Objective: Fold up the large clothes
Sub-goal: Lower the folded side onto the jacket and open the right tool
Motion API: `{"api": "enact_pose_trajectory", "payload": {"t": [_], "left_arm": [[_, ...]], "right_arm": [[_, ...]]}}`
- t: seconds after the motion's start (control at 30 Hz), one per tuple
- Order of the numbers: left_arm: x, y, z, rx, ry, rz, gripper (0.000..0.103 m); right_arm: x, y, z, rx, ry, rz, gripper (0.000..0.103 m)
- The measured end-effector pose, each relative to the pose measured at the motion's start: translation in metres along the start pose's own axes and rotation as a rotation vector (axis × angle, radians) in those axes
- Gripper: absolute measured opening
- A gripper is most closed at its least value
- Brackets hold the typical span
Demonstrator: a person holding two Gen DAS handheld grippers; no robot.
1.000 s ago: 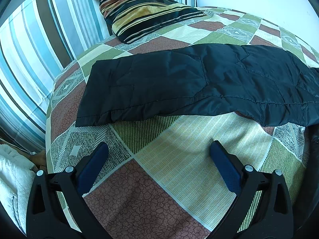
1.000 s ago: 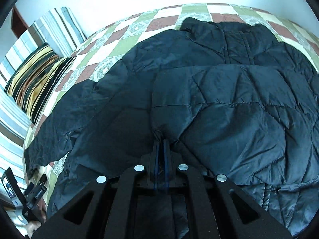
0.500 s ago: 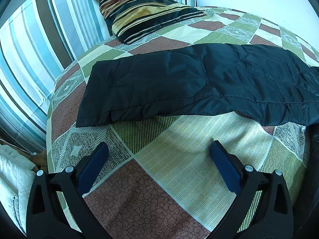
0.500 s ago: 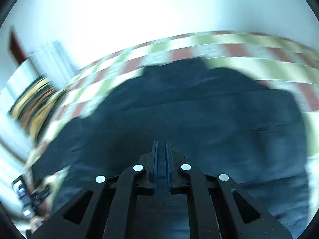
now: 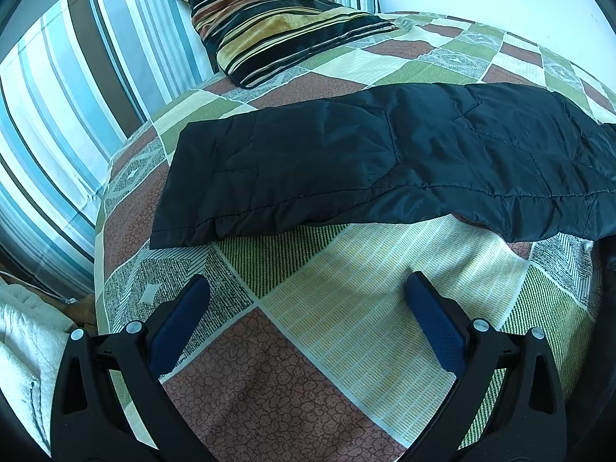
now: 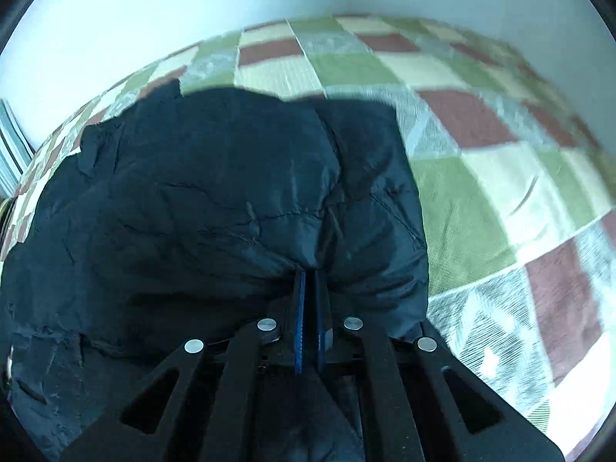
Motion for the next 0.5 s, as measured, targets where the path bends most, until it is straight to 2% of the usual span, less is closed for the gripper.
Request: {"api": "enact_pose_trajectory", "payload": {"t": [0.07,0.2,0.37,0.5], "left_arm": [[0.000,0.000,0.000,0.002,0.000,-0.002,0.101],[-0.001,0.000,0.000,0.006,0.004,-0.009,0.101],[-0.001,0.001,0.001,0.006,0.003,-0.009,0.101],[-0.001,0.000,0.000,0.008,0.004,-0.011,0.101]], "right_arm": [[-0.008,-0.002,-0.011,0.012,0.046,-0.009,0.004],[0.001,0.007,-0.037,0.043,0.066,0.007,0.005],[0.046,0.018,-0.043,0.065,-0.014,0.032,0.005],[0.050,0.017,-0.043,0.049,0.001,0.048,0.005]]}}
Point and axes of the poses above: each gripper's, at about its wrist camera, not at the fingertips, and x roughly the way its jaws point, y to its right, z to its underside, the point moved 1 cm from there along x, roughly the way its jaws point, and after that the axes turned 8 degrees about -z, right-handed, at the moved point
